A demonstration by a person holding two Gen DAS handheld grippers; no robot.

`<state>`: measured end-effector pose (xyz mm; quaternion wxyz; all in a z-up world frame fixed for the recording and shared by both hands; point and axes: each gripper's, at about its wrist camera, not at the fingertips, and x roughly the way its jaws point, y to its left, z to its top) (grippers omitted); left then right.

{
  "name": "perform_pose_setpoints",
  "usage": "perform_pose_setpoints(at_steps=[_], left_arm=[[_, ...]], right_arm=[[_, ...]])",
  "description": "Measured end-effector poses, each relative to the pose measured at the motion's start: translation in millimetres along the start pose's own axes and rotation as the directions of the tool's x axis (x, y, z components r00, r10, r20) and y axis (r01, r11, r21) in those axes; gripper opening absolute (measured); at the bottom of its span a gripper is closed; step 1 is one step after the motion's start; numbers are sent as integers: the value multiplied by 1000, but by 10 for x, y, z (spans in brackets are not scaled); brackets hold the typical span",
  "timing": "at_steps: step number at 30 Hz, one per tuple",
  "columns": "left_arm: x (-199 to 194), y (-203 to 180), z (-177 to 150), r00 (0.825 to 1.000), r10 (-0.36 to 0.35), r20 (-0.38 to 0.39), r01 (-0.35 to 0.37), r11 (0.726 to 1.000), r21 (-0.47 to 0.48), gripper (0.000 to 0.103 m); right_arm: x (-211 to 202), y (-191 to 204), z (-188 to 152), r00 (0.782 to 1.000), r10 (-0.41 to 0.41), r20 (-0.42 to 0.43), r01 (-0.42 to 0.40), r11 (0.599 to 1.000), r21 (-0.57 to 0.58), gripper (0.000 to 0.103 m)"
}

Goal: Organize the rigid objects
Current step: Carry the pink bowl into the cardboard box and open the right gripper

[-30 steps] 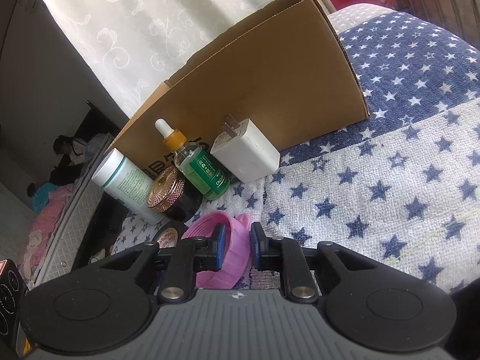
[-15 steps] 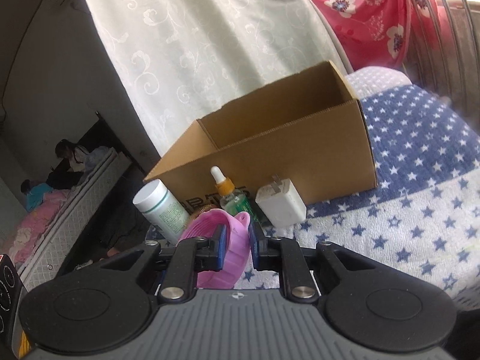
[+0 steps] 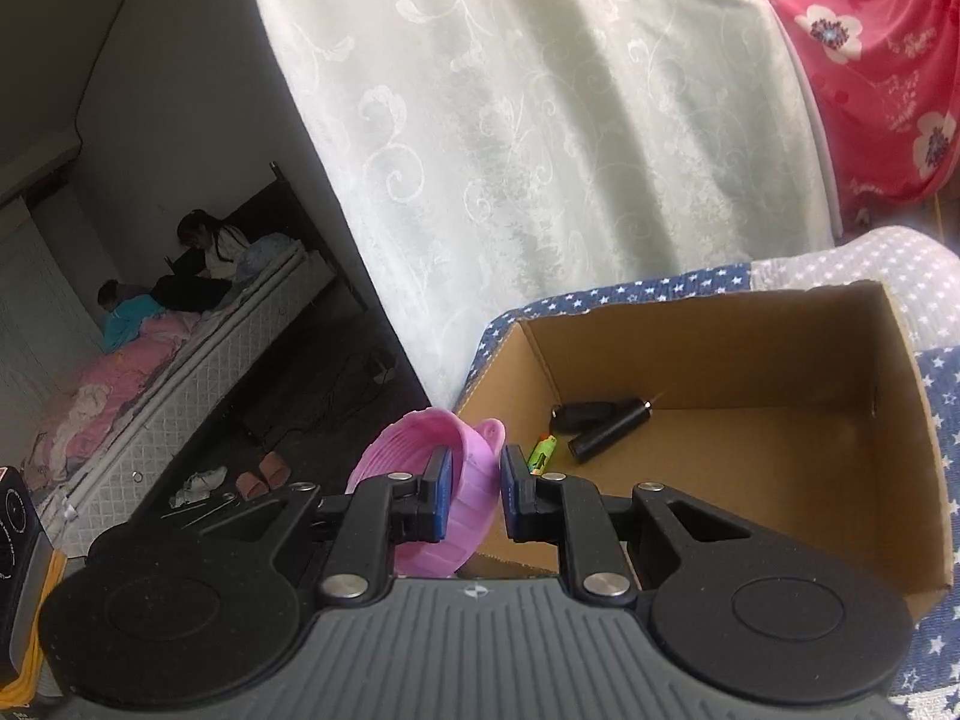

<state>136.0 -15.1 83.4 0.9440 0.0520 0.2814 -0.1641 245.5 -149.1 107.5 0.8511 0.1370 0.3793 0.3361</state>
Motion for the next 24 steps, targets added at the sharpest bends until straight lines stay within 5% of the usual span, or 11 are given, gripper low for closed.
perform_pose_setpoints(at_steps=[6,12,24], left_arm=[[609,441,196,974,-101,-203,70,985,-156,57],[1037,513,196,947,-109,-302,63,985,-159,58],[1105,515,273,946,-75,-316,38,992,-119,58]], right_arm=[[629,-414,243,983,-36,-179,54,994,93,18],[990,-795,231,959,-17,-283,70,981,180,18],[1286,-991,183,928,6,-372,96,961,258,19]])
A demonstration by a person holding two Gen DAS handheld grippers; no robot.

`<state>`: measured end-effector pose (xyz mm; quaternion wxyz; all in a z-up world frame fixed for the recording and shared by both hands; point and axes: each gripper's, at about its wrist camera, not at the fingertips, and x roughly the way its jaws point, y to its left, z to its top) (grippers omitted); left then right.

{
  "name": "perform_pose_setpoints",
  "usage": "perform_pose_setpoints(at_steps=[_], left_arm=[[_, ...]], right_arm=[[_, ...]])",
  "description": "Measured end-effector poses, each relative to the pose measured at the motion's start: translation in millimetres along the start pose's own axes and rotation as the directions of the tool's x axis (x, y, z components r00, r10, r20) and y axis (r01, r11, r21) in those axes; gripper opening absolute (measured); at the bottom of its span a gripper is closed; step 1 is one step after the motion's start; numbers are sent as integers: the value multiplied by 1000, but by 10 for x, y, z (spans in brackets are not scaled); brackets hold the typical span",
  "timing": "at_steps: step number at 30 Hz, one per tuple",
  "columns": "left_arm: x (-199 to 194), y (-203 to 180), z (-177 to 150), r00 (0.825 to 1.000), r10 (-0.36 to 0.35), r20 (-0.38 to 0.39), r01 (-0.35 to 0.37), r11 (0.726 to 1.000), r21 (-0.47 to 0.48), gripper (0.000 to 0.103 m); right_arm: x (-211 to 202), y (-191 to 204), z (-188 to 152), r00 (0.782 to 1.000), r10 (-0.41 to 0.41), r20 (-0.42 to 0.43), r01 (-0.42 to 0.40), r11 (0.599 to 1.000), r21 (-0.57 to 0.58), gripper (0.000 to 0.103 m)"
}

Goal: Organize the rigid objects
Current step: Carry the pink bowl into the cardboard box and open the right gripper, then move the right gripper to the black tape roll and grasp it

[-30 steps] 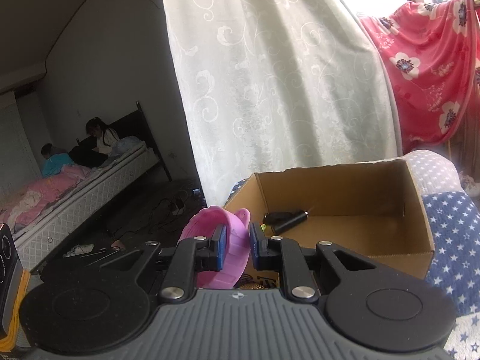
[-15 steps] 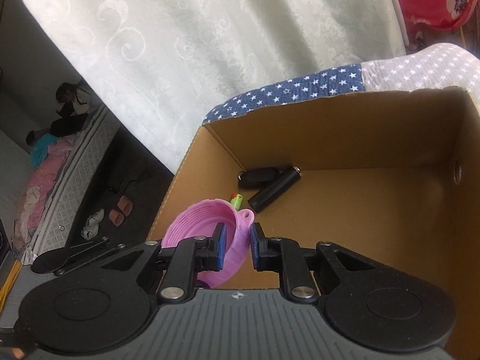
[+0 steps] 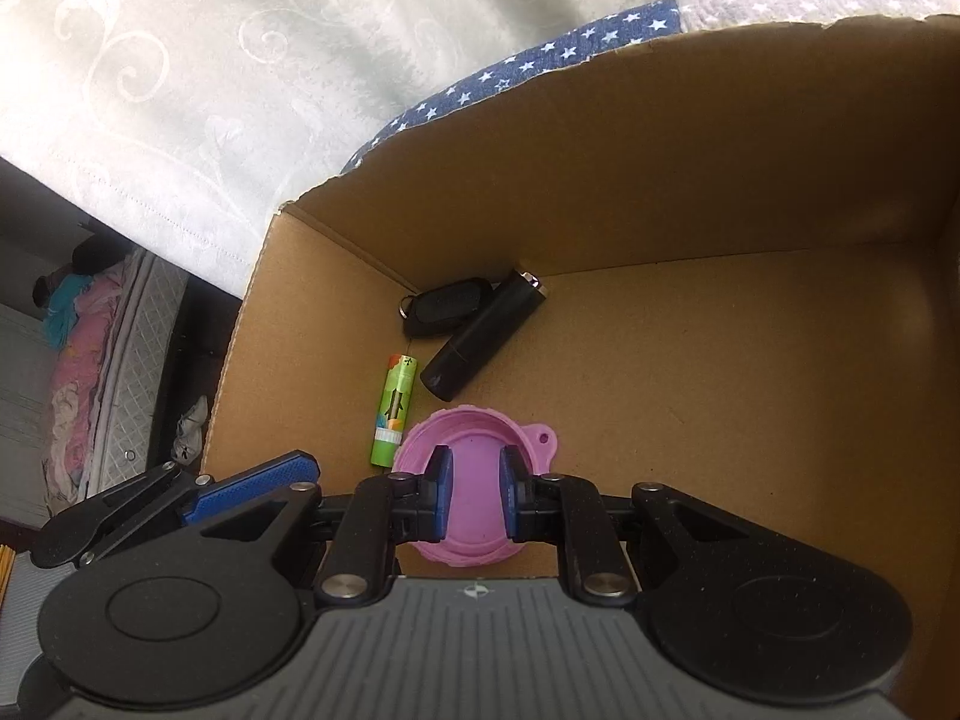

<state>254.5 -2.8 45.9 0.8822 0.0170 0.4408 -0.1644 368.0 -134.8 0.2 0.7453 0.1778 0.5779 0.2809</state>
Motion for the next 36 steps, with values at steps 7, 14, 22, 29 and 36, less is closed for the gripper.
perform_pose_setpoints(at_steps=[7,14,22,29,36], left_arm=[[-306,-28,-94,997,-5,78,6,1000,-13,58],[-921,-50,-508,972,-62,226,65,998,-6,60],[-1237,-193,-1297,942,-92,324,101,995,-11,65],[-1016,-399,-1801,955,-61,290,63,998,4,65],[-745,-593,-1995,967,21,253,-40,997,73,65]], right_arm=[[-232,-30,-100,997,56,59,-57,998,16,20],[-1008,-16,-617,962,163,217,-159,987,-37,20],[-1394,-65,-1619,923,208,322,-185,977,-101,35],[-989,-37,-2138,939,116,322,-81,990,-120,45],[-725,42,-2368,938,48,344,13,985,-173,45]])
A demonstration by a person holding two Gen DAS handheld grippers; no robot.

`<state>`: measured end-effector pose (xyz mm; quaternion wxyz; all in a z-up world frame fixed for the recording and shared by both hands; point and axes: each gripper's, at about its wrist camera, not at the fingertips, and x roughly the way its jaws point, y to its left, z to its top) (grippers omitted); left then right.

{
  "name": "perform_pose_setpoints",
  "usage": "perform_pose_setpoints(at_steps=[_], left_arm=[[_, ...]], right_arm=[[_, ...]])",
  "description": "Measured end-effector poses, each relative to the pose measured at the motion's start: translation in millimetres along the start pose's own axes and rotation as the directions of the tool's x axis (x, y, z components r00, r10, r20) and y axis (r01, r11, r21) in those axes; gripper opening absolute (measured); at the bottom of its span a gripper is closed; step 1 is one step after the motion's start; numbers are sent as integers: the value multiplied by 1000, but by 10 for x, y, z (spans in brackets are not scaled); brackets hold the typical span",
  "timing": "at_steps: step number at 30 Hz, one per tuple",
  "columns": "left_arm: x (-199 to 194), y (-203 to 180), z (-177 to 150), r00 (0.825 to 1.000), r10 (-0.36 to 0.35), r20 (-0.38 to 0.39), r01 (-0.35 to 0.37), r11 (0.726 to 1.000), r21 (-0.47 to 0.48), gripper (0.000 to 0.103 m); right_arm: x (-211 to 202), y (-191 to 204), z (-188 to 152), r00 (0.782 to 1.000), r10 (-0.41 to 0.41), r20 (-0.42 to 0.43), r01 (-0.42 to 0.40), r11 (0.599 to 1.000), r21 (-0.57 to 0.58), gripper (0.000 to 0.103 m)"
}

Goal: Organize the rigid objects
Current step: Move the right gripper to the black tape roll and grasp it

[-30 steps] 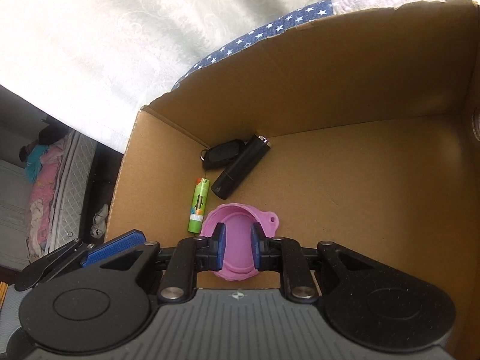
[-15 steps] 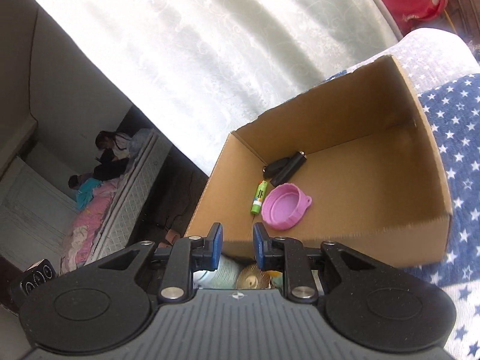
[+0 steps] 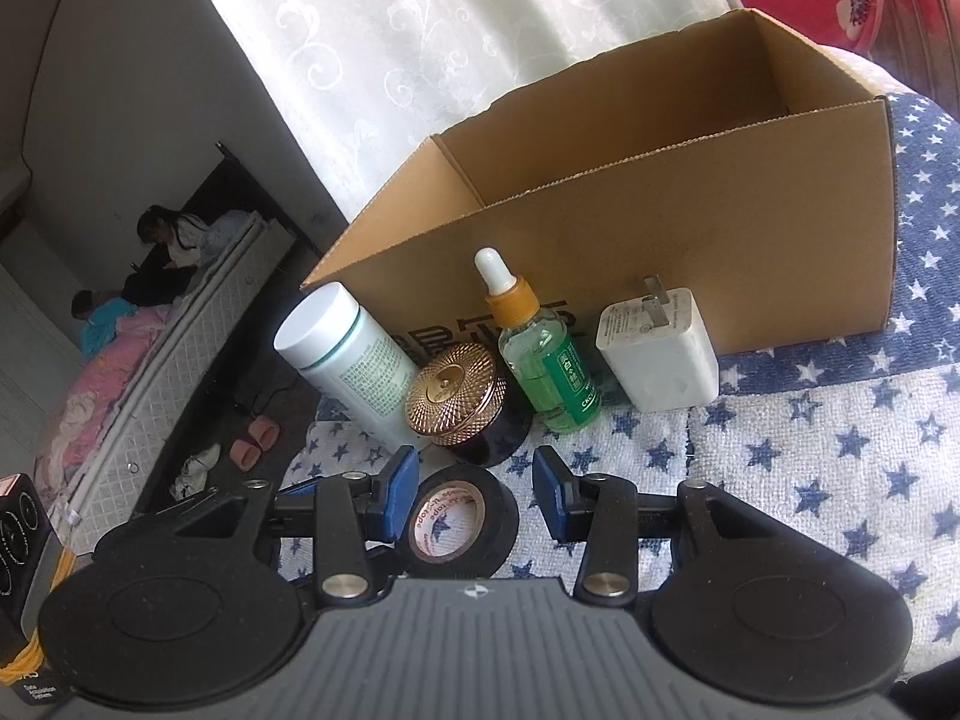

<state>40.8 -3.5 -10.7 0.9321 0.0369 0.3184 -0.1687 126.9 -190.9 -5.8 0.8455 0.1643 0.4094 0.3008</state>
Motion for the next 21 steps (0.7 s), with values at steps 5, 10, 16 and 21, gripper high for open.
perform_pose_setpoints(at_steps=[5,10,16,21], left_arm=[[93,-117,-100,999,34,-10,-34,999,30,65],[142,-184,-149,998,64,-8,-63,997,53,65],[214,-178,-151,998,57,-22,-56,997,44,65],[257,-181,-159,998,54,-31,-53,998,38,65]], right_arm=[[97,53,-99,1000,-27,-14,27,998,-58,45],[192,47,-169,999,-47,-27,44,995,-87,45],[293,69,-213,998,-63,-32,59,992,-112,43],[331,80,-201,997,-67,-27,63,990,-126,42]])
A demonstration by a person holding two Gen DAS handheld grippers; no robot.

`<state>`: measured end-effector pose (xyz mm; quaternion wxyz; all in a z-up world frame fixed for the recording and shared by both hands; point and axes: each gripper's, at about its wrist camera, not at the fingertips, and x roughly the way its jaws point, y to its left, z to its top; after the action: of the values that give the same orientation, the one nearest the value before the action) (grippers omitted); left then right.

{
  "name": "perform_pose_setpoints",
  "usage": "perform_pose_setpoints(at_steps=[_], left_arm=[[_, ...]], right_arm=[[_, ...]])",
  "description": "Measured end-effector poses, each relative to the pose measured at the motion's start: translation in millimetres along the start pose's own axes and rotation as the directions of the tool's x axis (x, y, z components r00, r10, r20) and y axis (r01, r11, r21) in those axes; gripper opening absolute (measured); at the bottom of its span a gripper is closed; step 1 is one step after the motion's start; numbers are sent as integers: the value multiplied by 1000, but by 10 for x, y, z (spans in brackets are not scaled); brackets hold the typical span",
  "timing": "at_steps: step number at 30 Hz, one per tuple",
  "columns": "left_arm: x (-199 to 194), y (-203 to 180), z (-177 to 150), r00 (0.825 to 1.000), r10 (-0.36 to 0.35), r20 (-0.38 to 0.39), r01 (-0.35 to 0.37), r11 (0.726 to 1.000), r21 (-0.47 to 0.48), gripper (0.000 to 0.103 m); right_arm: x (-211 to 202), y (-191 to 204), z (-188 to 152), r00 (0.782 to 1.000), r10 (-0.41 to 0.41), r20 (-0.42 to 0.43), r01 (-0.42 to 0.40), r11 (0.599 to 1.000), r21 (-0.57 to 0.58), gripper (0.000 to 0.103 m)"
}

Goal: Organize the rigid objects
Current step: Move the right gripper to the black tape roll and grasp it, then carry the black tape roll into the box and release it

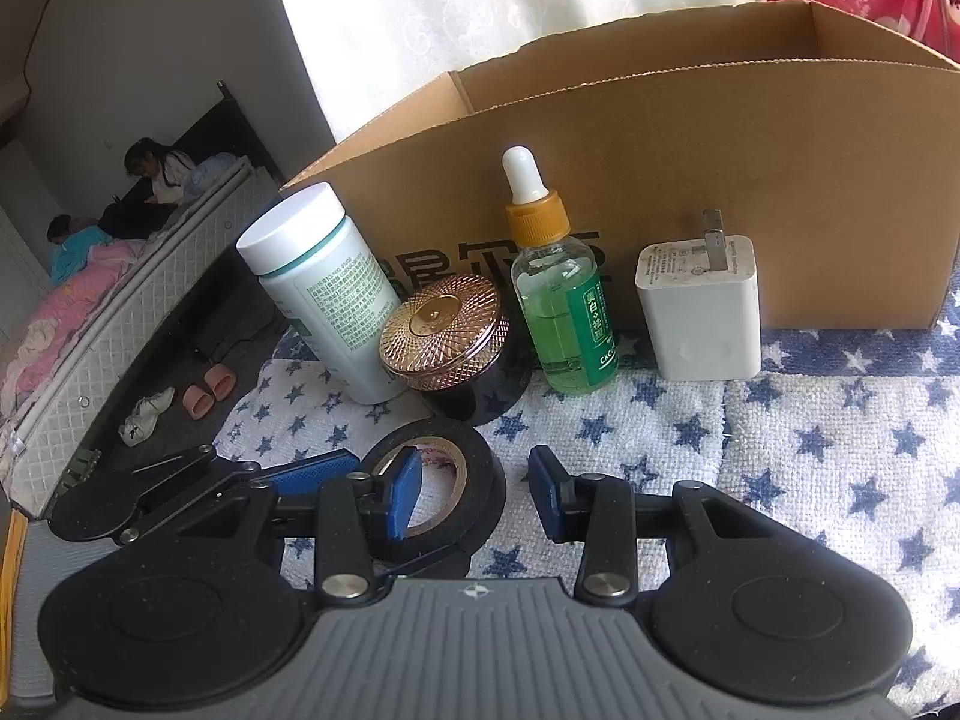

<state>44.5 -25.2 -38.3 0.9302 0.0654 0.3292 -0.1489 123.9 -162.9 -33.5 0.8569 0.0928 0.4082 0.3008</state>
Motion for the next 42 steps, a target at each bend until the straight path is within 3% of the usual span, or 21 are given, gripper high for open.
perform_pose_setpoints(at_steps=[7,13,21,30,38,42], left_arm=[[38,-2,-8,1000,-3,2,3,1000,-17,65],[37,-15,-15,1000,2,14,-2,1000,-24,65],[-42,-11,-15,1000,5,31,-4,1000,-30,65],[-427,-139,137,988,45,150,-52,998,38,65],[-770,-132,748,954,67,293,-119,979,165,65],[-678,-57,1098,947,64,315,-133,971,201,65]], right_arm=[[45,50,-5,1000,-23,13,23,999,-40,37],[34,86,-34,999,-36,23,37,998,-58,21],[-31,141,-36,999,-34,28,36,997,-63,21],[-445,417,76,991,-41,130,59,989,-136,21],[-914,685,665,968,-19,250,85,962,-258,21],[-898,576,1161,975,3,221,55,966,-254,21]])
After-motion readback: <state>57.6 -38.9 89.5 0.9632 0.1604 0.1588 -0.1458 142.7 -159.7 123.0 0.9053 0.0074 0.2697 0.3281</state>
